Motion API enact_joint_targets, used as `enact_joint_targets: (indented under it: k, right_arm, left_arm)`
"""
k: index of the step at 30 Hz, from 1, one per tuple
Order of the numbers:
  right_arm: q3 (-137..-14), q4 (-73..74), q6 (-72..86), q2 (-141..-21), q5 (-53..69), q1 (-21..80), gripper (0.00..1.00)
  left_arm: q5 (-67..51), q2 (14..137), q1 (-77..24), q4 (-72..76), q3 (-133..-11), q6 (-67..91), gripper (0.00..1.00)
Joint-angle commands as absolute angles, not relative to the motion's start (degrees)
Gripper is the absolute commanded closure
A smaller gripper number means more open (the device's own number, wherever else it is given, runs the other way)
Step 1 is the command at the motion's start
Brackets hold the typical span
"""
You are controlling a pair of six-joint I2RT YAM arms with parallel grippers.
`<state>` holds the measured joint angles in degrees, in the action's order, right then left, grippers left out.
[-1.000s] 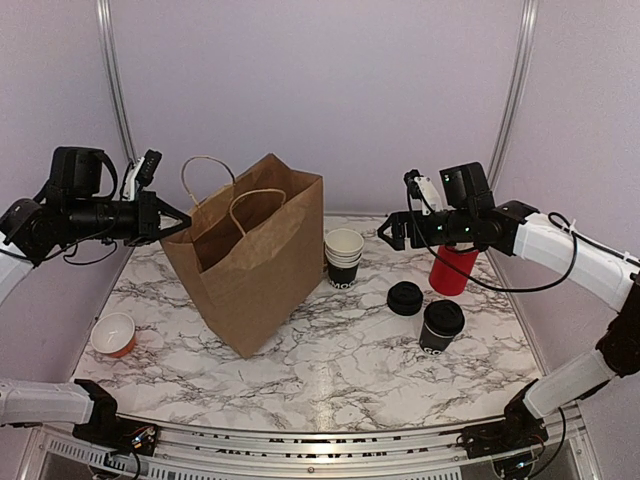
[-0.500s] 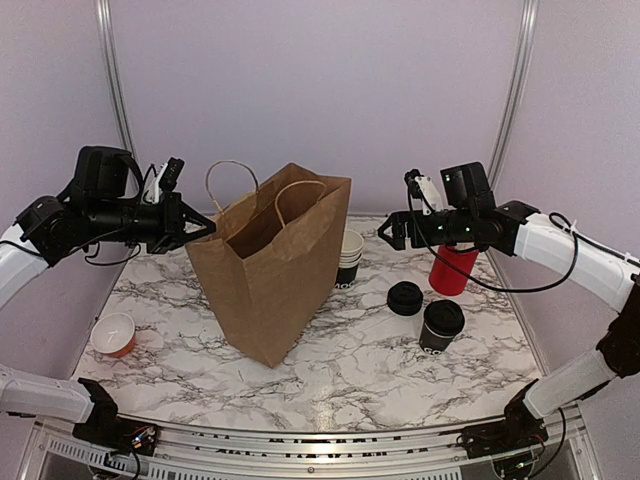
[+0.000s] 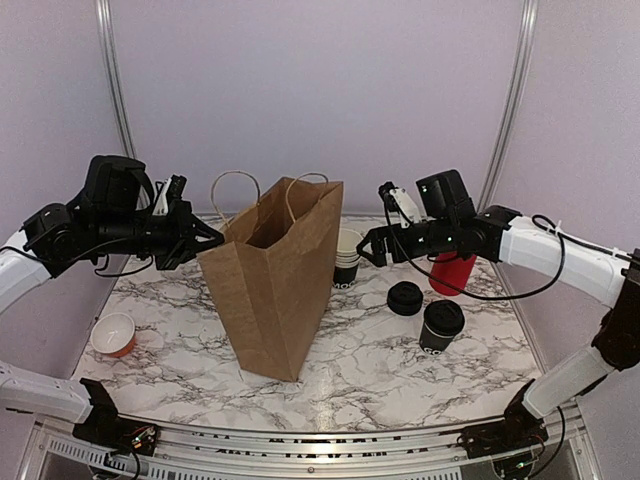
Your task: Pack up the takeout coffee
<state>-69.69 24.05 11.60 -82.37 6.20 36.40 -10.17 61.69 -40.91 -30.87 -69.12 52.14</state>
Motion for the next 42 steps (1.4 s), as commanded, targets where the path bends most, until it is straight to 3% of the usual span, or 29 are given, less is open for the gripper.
enact_joint_targets:
  k: [1,16,24,33,42]
  right_arm:
    - [-73.21,23.81,10.55,-83.67,6.55,39.13,0.0]
    - [-77.95,23.11,11.29,-89.6,8.92,41.97,0.0]
    - [-82.07,24.94,12.13,-93.35,7.88,43.15,0.0]
    - [-83.94,32.09,11.61,-89.25,-0.17,43.15,0.0]
    - [-83.23,40.33,13.06,-83.85,-5.52,43.15,0.0]
  left_arm:
    - [-9.4,60.47,-43.46,-28.12,-70.17,55.84,0.98]
    - [-8.41,58.97,-49.22,-28.82,-70.84,51.93,0.6]
    - [-9.56,60.75,-49.22,-27.42,-71.94,46.9,0.51]
    - [3.41,53.34,-49.04,-29.2,-72.56,32.08,0.38]
    - [16.32,51.26,-46.15,-28.21,-71.79,26.14,0.3]
